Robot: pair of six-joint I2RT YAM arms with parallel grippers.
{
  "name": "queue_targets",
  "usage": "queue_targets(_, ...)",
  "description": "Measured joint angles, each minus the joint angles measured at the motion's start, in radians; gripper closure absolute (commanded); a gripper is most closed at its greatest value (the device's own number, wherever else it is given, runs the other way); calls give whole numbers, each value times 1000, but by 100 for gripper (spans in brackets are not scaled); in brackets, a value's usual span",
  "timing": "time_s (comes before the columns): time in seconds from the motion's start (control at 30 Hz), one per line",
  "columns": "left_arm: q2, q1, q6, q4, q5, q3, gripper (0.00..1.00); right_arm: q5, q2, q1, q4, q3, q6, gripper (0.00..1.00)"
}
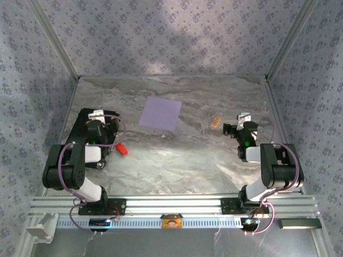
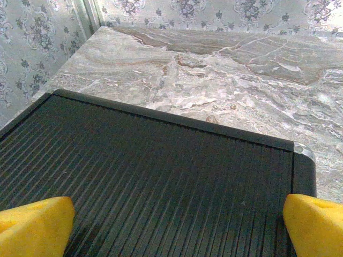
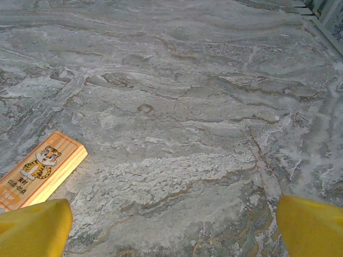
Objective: Fold a paper plane with a square sheet of paper (pick it up from the middle)
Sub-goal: Move the square sheet of paper to the center of the table.
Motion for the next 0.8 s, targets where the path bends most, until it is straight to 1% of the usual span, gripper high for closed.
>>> queue_targets(0.8,0,0,0,0,0,0,0,-19,0,-11,0,0,0,1)
